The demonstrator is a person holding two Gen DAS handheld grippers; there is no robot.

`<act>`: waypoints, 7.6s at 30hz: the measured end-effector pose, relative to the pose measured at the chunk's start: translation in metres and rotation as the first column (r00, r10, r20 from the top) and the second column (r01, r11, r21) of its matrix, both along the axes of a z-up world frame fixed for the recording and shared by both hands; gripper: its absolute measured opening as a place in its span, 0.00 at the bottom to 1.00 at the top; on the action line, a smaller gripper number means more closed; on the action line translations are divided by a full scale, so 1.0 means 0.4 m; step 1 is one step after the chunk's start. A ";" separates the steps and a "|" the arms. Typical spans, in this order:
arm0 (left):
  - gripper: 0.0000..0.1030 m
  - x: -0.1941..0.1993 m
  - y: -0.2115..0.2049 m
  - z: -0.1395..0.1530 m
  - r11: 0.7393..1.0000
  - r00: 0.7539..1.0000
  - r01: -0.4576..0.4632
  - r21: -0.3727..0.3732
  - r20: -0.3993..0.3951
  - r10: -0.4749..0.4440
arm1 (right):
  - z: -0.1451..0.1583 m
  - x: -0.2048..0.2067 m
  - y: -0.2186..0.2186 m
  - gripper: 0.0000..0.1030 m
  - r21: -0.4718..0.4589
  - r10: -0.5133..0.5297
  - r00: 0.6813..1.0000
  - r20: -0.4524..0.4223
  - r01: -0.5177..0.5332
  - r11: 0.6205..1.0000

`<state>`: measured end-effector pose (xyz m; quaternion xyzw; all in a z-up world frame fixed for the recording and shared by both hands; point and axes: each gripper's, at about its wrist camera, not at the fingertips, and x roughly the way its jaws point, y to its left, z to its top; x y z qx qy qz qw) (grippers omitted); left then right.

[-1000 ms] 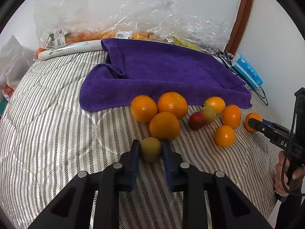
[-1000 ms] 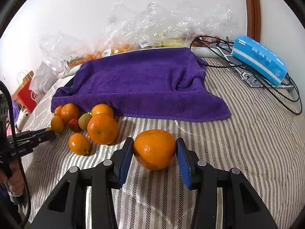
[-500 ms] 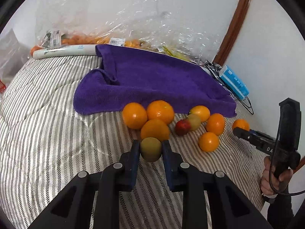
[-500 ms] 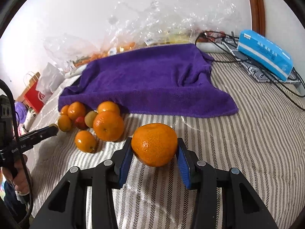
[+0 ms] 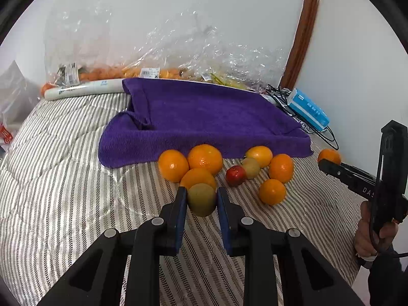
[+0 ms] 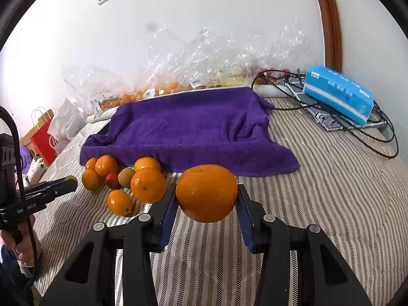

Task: Organize fruits
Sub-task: 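Lift the orange with the right gripper while the left gripper lifts the small fruit, then carry the orange over the purple towel while the left gripper carries the small fruit there, then open the right gripper to set the orange on the towel while the left releases its fruit, then withdraw both grippers from the towel back toward the fruit cluster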

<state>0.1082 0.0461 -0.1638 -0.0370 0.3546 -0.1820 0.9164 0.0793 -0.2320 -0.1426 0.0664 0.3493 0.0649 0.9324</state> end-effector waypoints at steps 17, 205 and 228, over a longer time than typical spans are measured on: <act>0.22 -0.009 0.005 0.006 1.000 1.000 -0.009 0.004 0.026 0.009 | -0.025 0.025 0.014 0.47 -0.049 0.016 0.998 -0.068 -0.019 0.999; 0.39 0.125 0.022 0.181 0.980 0.979 -0.200 0.018 0.045 0.199 | 0.204 0.097 0.114 0.55 -0.110 0.014 1.000 -0.013 -0.016 0.994; 0.41 0.000 0.101 0.176 0.972 0.971 -0.234 0.034 -0.036 0.235 | 0.286 -0.051 0.135 0.57 -0.074 0.016 0.998 0.060 -0.012 0.997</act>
